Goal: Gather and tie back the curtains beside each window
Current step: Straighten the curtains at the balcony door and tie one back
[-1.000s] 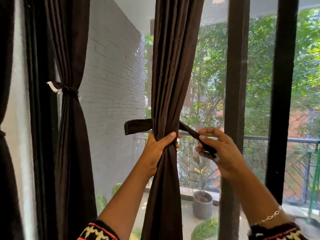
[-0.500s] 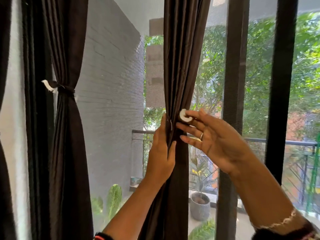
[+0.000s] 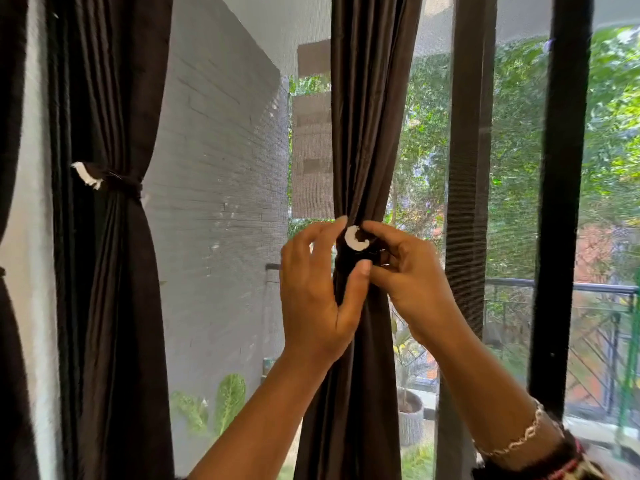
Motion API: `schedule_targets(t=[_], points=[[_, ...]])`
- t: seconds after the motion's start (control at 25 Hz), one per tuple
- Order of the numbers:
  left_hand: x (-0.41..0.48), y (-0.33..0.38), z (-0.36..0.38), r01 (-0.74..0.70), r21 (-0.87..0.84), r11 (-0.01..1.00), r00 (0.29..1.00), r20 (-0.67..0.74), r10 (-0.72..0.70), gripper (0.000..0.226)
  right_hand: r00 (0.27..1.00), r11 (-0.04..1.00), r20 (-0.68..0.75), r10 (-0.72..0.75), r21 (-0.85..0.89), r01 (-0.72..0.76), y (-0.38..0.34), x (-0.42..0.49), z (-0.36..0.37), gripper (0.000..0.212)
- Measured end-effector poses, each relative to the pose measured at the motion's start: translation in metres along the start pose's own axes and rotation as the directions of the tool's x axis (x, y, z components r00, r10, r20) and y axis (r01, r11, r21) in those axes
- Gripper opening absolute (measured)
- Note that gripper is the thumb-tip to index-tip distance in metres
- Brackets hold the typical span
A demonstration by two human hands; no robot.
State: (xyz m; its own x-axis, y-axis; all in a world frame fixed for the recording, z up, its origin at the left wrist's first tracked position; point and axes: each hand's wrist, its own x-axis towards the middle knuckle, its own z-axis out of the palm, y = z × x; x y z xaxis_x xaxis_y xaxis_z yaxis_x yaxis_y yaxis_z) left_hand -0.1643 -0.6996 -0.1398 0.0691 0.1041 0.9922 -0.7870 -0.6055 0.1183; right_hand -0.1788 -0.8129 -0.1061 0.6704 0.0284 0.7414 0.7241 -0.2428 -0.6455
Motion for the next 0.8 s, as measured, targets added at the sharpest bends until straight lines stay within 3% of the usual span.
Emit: schedule_targets(t=[0.12, 0.24, 0.4, 0.56, 0.8], points=[[0.024, 0.009, 0.002, -0.09, 0.145, 0.985, 0.988, 0.137, 0.07, 0.037, 0.998, 0.995, 0.046, -0.046, -0.082, 0.05, 0.0, 0.0, -0.001, 0.063], [0.034, 0.006, 0.001, -0.101, 0.139, 0.985, 0.978, 0.194, 0.073, 0.015, 0.996, 0.995, 0.071, -0.059, -0.078, 0.065, 0.002, -0.001, -0.005, 0.058], [0.046, -0.005, -0.002, 0.014, 0.082, 0.997, 0.967, 0.253, -0.035, 0.007, 0.998, 0.997, 0.0, -0.06, -0.037, 0.06, 0.005, -0.004, -0.013, 0.046], [0.045, -0.009, -0.003, 0.072, 0.039, 0.997, 0.956, 0.282, -0.08, 0.007, 0.983, 0.969, -0.033, -0.179, -0.179, 0.171, -0.002, 0.0, -0.025, 0.042], [0.042, -0.008, -0.001, 0.173, -0.065, 0.983, 0.933, 0.329, -0.143, 0.014, 0.931, 0.909, 0.002, -0.365, -0.217, 0.357, -0.02, 0.042, -0.037, 0.04]])
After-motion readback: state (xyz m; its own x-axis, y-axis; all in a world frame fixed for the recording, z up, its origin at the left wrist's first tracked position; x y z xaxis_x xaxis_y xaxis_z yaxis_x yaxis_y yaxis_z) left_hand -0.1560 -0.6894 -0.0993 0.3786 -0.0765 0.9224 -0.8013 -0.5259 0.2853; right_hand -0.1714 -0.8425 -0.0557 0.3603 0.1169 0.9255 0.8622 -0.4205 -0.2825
